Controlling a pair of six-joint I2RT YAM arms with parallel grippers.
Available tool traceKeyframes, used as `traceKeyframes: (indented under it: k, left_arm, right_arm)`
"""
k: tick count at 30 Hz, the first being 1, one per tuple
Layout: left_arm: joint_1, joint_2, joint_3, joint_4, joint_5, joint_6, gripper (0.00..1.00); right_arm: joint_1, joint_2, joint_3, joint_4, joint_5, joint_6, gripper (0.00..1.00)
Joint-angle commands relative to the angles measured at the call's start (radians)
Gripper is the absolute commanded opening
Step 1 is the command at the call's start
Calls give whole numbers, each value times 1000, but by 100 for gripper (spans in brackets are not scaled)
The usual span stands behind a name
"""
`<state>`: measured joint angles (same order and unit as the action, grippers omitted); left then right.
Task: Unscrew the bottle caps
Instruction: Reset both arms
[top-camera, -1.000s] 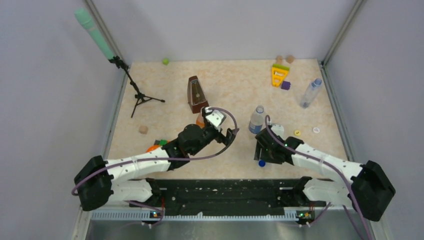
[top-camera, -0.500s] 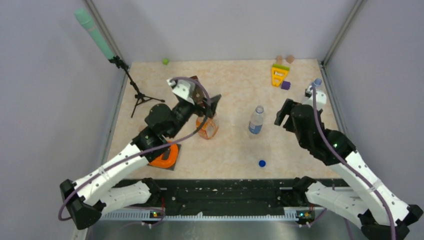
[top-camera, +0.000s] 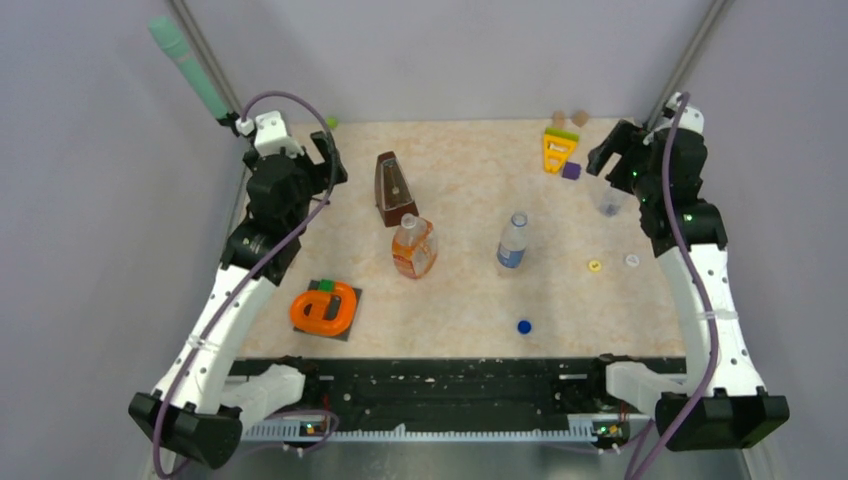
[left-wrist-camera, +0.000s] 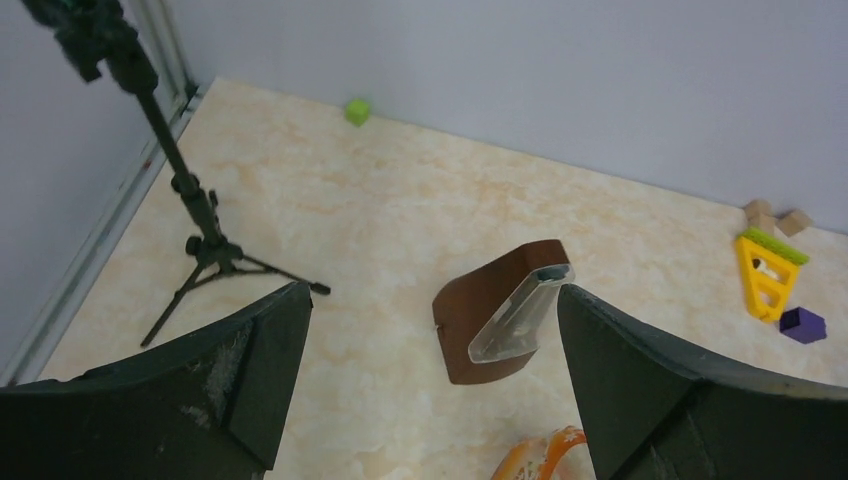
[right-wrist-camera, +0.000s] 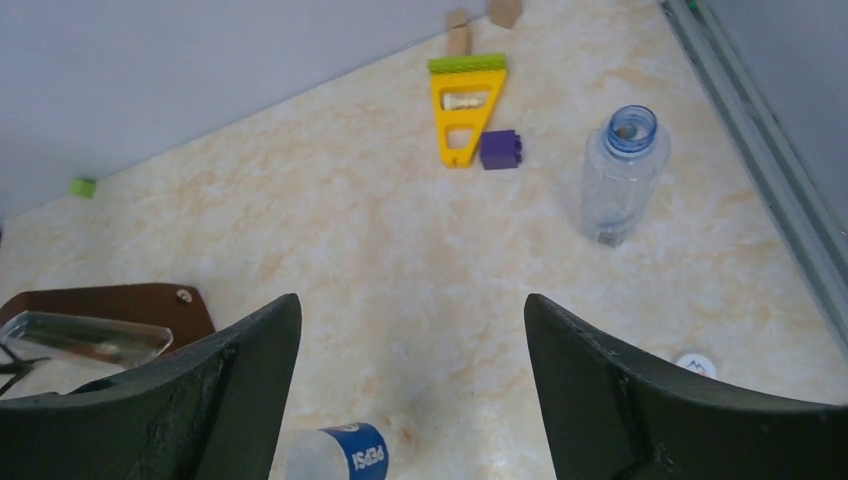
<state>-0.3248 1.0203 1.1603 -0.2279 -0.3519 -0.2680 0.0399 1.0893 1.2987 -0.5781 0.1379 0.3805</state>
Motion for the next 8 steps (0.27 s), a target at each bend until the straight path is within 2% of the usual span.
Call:
traceKeyframes:
  k: [1, 8]
  left_arm:
    - [3, 39, 46, -170, -170, -147, 98]
    - [3, 55, 49, -208, -242, -174, 98]
  right_arm:
    - [-12, 1, 34, 104, -184, -28, 81]
    - [-12, -33, -47, 113, -180, -51, 82]
